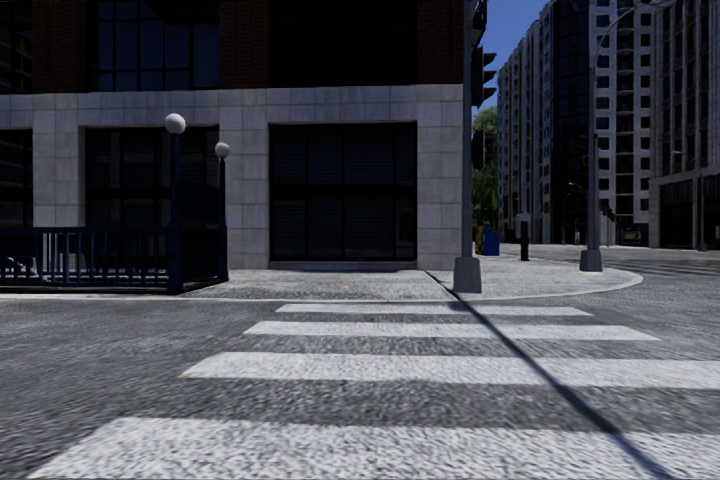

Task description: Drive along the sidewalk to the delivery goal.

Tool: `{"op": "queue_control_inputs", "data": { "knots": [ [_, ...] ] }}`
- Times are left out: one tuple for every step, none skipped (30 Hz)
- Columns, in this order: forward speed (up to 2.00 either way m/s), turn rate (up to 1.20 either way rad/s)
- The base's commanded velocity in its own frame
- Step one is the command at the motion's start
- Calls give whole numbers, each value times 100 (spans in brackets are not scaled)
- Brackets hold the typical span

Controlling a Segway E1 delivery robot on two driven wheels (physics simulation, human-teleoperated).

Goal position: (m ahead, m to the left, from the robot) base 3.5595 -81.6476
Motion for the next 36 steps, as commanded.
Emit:
{"op": "queue_control_inputs", "data": {
  "knots": [
    [193,-1],
    [193,0],
    [193,0],
    [193,0],
    [193,0],
    [193,0],
    [193,0],
    [193,0],
    [193,0],
    [193,0],
    [193,0],
    [193,0],
    [193,0],
    [193,0],
    [193,0],
    [193,0],
    [193,-2],
    [193,-24],
    [193,-34],
    [193,-34],
    [193,-39],
    [193,-40],
    [193,-41],
    [193,-38],
    [193,-38],
    [193,0],
    [193,0],
    [193,0],
    [193,0],
    [193,0],
    [193,0],
    [191,0],
    [185,0],
    [173,0],
    [160,0],
    [160,0]
  ]
}}
